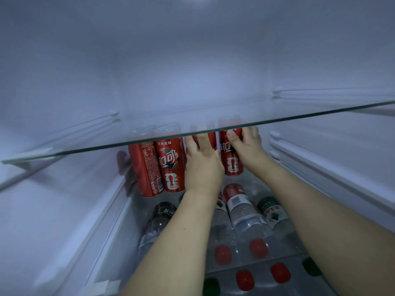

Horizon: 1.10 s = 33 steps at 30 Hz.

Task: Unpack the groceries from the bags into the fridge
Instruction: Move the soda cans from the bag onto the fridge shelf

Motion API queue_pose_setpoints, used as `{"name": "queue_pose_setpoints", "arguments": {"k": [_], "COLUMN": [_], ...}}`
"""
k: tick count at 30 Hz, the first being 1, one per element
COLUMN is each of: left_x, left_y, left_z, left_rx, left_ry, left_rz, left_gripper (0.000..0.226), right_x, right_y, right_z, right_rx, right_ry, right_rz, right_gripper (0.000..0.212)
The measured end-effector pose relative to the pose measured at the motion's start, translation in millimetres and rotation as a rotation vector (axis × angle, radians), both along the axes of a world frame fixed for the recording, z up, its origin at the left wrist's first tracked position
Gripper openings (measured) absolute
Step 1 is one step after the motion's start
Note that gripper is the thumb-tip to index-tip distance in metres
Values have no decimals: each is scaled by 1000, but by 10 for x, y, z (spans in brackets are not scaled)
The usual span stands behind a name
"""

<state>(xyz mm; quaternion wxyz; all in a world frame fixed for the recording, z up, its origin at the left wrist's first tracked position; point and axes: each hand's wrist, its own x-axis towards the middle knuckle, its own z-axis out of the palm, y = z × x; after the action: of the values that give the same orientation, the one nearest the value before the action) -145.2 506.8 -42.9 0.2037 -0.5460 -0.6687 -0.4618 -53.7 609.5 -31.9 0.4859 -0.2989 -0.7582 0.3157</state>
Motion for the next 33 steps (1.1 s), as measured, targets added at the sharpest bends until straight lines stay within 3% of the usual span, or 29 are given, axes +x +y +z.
{"name": "queue_pose_setpoints", "arguments": {"k": [4, 7, 10, 15, 22, 27, 33], "left_x": [84, 133, 156, 181, 142, 83, 78], "left_y": [-85, -131, -139, -154, -144, -136, -113], "left_z": [-4, -8, 18, 27, 22, -12, -12], "left_rx": [-92, -103, -160, -217, -405, -503, -501], "left_ry": [113, 275, 328, 279, 80, -16, -29], "left_rz": [182, 341, 341, 284, 207, 198, 190], "left_gripper": [68, 48, 34, 22, 49, 44, 44], "right_x": [89, 138, 158, 151, 28, -26, -30], "right_y": [-2, 26, 16, 24, 56, 114, 135], "right_z": [25, 31, 46, 41, -113, -127, -148], "right_rx": [7, 22, 0, -74, -157, -116, -115], "right_ry": [-8, 14, 38, 100, -67, -118, -106], "right_rz": [24, 3, -45, 10, 63, 26, 42], "right_gripper": [46, 50, 48, 42, 29, 35, 28]}}
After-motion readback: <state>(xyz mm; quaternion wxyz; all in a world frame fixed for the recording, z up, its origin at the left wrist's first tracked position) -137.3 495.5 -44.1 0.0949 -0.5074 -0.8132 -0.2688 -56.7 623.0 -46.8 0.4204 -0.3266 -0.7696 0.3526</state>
